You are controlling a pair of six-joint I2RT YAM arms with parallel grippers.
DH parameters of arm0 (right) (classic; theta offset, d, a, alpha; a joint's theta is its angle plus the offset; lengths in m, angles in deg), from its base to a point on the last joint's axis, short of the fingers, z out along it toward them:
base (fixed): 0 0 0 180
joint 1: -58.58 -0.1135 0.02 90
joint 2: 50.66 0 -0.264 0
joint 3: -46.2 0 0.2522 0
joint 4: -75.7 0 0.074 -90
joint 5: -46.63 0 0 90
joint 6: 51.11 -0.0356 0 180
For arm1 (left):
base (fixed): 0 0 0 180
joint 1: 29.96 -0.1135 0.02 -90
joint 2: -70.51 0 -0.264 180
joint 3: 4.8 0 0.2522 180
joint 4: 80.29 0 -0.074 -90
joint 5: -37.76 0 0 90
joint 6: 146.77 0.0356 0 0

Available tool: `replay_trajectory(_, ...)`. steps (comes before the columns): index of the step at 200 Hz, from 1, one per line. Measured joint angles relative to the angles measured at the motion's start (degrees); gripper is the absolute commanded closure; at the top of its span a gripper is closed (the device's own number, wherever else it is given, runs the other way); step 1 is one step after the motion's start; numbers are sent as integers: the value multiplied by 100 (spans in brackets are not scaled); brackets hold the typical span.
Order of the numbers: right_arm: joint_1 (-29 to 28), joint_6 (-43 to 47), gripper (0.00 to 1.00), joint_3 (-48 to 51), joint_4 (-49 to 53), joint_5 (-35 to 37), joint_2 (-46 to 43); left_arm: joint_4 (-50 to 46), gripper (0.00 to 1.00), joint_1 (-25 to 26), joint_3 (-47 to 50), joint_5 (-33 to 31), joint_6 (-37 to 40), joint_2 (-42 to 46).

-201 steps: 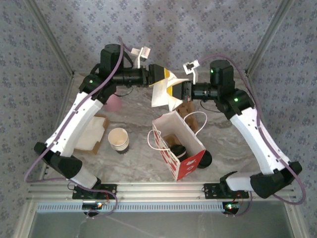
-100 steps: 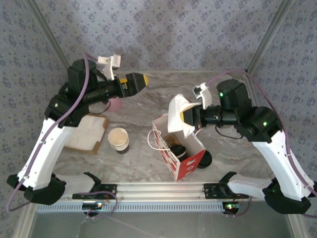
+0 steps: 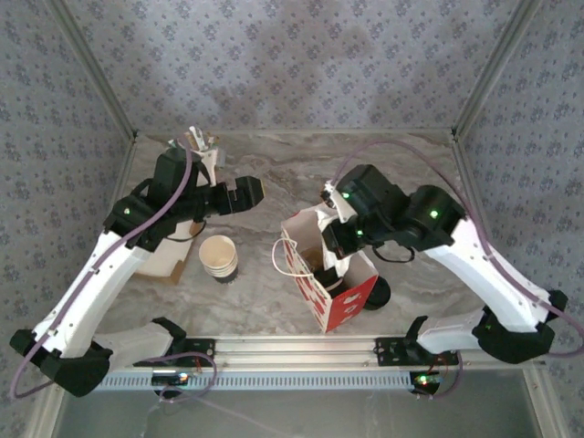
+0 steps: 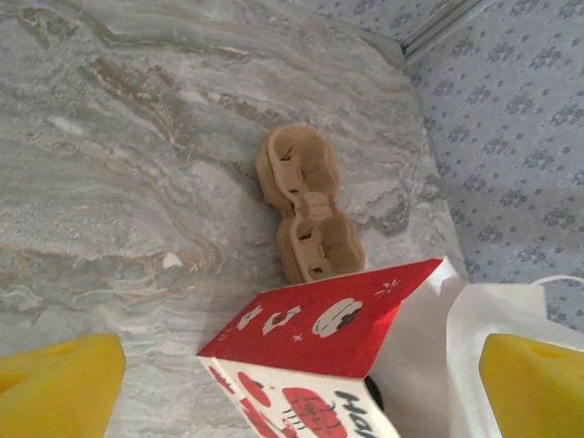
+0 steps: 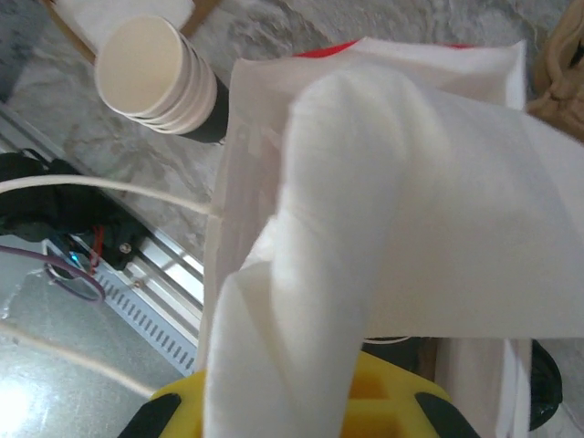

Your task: Pack the takeout coffee

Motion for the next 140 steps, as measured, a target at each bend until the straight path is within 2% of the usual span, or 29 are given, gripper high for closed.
replay_trajectory(78,-428,-531,100,153,-267,271,673,212,3,0,446,44,2,-107)
replay_trajectory(140,-520,-1156,100,1156,-929,269,323,442,4,0,748,201,0,-157)
